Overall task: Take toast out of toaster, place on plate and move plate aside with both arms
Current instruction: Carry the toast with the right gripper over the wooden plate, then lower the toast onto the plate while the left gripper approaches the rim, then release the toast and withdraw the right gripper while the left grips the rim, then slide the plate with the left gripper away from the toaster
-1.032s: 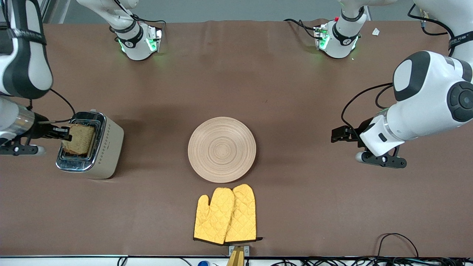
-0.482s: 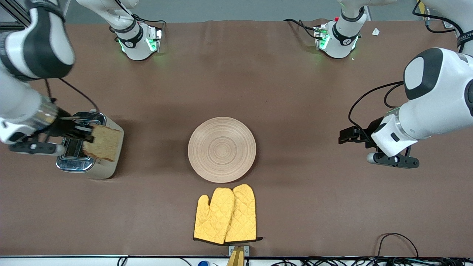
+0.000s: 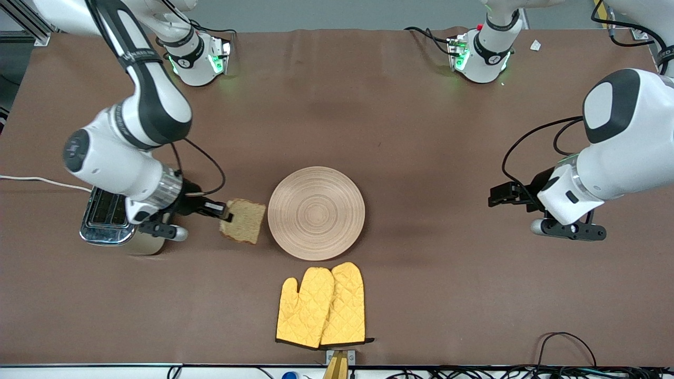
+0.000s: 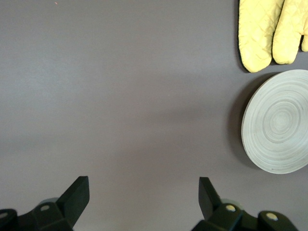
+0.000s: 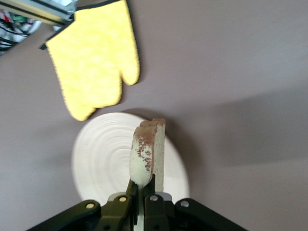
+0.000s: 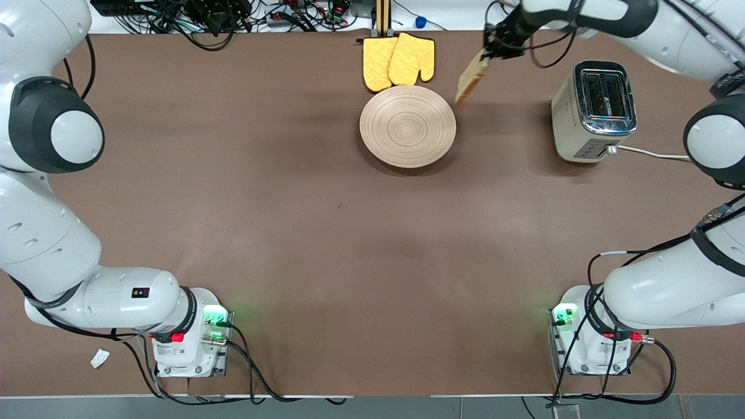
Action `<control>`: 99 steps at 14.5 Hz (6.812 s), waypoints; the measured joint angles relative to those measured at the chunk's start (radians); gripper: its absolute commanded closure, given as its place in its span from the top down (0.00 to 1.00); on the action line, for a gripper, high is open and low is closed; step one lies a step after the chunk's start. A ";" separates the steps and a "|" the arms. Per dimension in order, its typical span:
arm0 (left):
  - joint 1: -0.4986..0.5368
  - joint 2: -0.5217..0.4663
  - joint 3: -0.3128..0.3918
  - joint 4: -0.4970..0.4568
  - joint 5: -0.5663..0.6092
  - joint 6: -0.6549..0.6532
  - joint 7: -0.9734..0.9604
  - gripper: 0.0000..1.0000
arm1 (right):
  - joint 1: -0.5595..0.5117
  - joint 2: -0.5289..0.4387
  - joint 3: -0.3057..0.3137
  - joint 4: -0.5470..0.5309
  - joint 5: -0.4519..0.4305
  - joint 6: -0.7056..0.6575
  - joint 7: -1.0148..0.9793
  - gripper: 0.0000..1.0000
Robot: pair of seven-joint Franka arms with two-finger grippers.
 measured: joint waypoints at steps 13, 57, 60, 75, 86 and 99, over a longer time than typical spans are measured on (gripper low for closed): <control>-0.007 0.140 -0.053 -0.010 -0.131 -0.005 0.041 1.00 | 0.005 0.164 0.214 -0.203 0.146 0.484 -0.155 0.00; -0.104 0.484 -0.286 -0.325 -0.908 0.742 0.605 0.00 | -0.048 -0.450 -0.398 0.004 -0.361 -0.516 -0.455 1.00; -0.089 0.474 -0.285 -0.315 -0.908 0.754 0.605 0.00 | -0.048 -0.456 -0.398 0.103 -0.391 -0.638 -0.453 1.00; 0.176 0.255 -0.273 -0.271 -0.842 0.594 0.497 0.00 | -0.060 -0.445 -0.330 0.216 -0.463 -0.764 -0.360 1.00; 0.501 0.294 -0.264 -0.273 -0.652 0.421 0.548 0.00 | -0.085 -0.418 -0.295 0.223 -0.418 -0.747 -0.338 1.00; 0.774 0.393 -0.256 -0.268 -0.493 0.337 0.725 0.00 | -0.088 -0.410 -0.296 0.225 -0.409 -0.744 -0.338 1.00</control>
